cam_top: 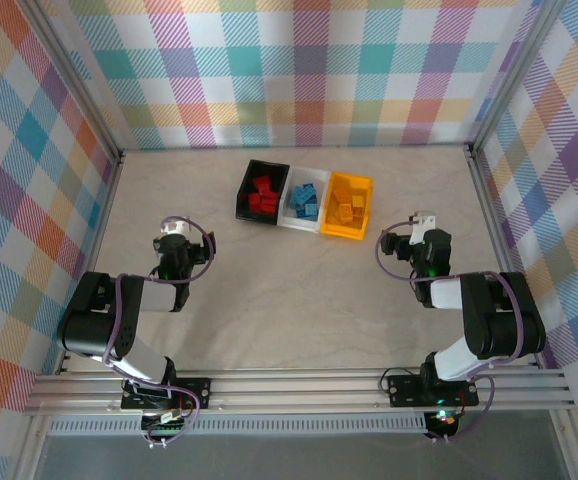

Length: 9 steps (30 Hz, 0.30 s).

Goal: Sort the legos into containers by color

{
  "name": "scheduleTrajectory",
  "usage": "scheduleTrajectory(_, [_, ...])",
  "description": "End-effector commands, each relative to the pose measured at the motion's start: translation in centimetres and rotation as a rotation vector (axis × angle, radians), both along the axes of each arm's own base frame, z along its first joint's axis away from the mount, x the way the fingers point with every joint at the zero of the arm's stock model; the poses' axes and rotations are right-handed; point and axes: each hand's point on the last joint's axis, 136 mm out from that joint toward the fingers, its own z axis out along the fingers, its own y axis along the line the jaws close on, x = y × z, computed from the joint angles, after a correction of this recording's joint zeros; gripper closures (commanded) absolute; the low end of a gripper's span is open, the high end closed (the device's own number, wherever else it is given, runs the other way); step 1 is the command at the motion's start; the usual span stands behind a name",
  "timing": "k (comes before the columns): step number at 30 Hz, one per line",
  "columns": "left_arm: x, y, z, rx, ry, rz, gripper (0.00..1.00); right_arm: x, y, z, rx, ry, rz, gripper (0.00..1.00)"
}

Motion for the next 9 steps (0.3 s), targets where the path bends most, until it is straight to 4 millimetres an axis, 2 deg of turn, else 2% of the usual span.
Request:
scheduleTrajectory(1, [0.24, 0.42, 0.05, -0.007, -0.001, 0.017, 0.0, 0.49, -0.09, 0.47, 0.018, -0.01, -0.001, 0.0])
scheduleTrajectory(9, [0.23, 0.43, 0.04, -0.007, 0.0, 0.018, 0.0, 0.49, -0.11, 0.45, 0.031, -0.005, 0.012, 0.0])
